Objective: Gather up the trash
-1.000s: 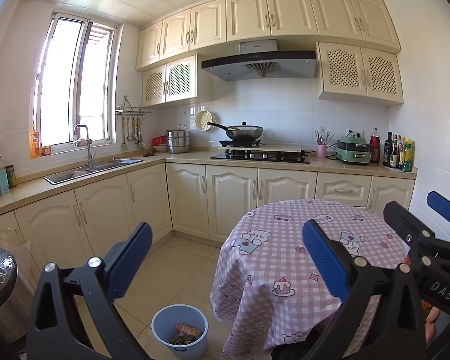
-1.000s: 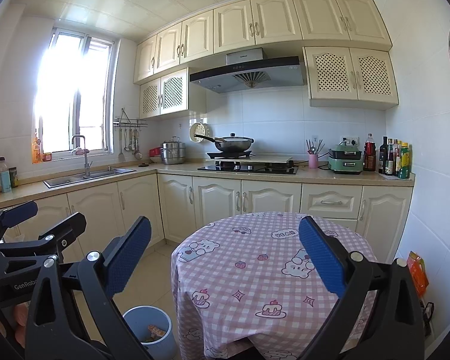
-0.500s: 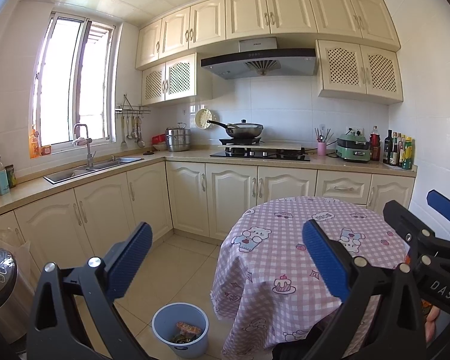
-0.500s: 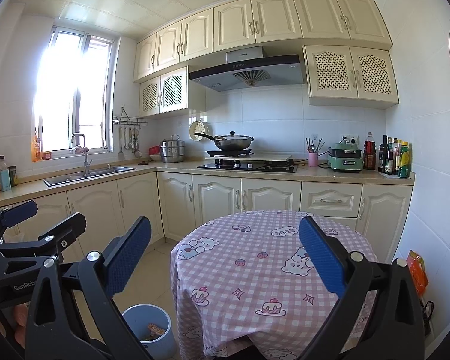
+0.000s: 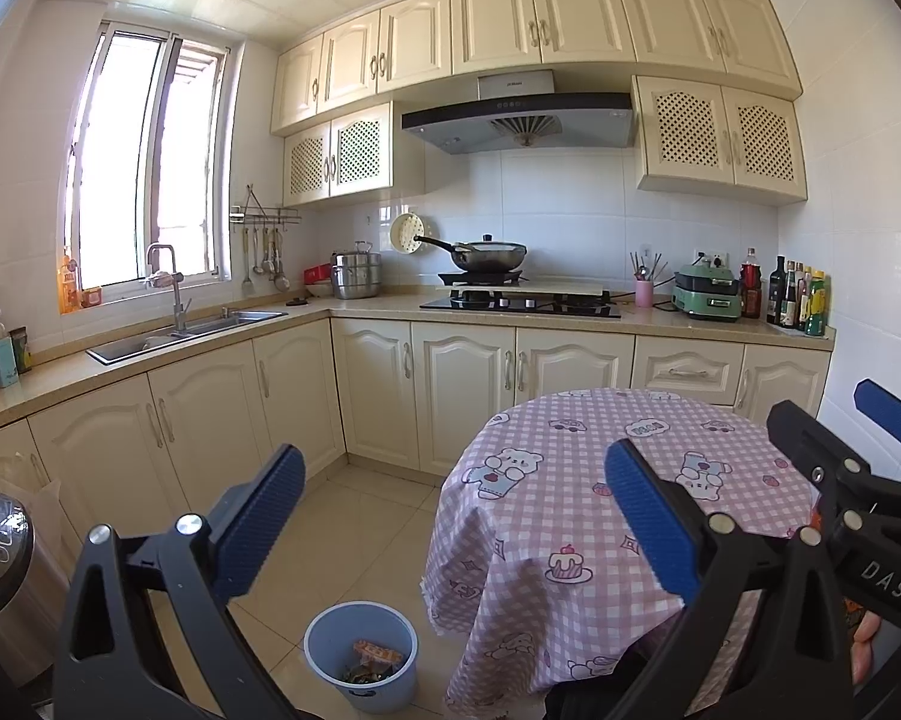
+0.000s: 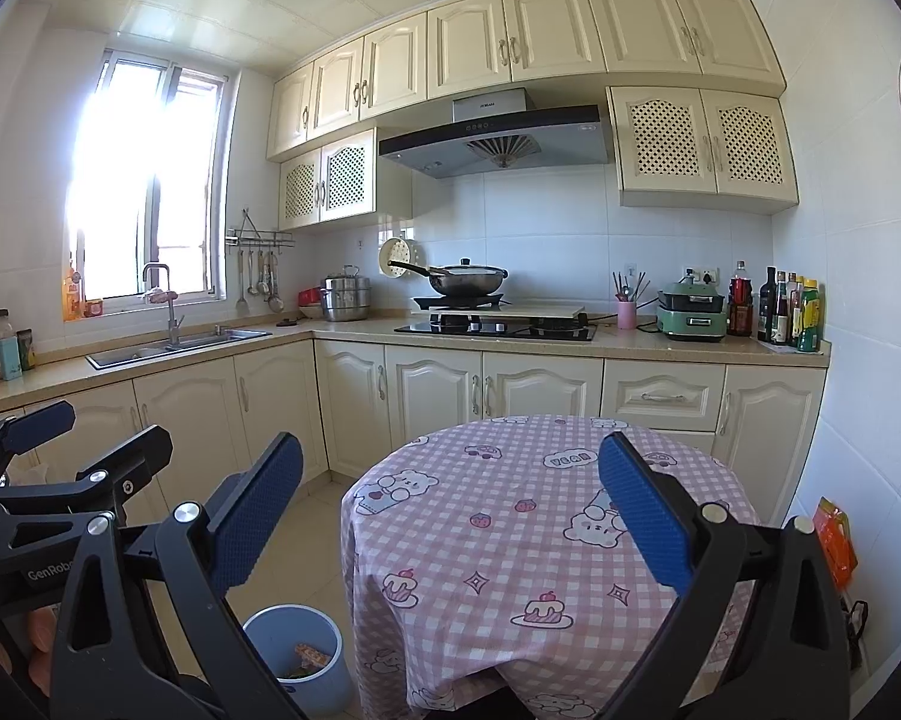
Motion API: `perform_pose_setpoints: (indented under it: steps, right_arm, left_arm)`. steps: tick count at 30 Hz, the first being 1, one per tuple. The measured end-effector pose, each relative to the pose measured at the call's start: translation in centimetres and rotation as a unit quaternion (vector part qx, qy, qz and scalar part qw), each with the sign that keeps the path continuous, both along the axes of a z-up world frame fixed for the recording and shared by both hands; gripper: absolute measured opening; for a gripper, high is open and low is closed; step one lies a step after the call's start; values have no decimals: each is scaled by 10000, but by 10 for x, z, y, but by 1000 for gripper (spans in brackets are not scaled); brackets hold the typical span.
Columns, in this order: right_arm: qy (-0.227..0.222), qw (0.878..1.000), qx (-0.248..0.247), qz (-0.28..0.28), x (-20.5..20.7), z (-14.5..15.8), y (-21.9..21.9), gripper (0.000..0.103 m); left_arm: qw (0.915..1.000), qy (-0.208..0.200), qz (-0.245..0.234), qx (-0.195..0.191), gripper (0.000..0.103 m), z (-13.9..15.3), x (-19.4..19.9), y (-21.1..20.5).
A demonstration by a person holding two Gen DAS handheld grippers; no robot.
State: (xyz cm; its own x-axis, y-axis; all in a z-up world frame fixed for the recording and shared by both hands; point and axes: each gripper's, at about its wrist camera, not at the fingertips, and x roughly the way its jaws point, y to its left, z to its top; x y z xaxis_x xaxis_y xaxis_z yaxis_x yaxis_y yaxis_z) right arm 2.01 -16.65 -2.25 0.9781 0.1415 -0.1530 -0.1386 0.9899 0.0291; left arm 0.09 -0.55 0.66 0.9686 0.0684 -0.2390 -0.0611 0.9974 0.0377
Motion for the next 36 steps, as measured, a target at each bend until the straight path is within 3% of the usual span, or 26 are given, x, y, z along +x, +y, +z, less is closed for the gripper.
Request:
perform_pose_setpoints:
  steps: [36]
  right_arm:
    - [72,9999,-26,101,8,-2,2,95]
  left_arm:
    - [10000,29,22,0,98,-3,0,4]
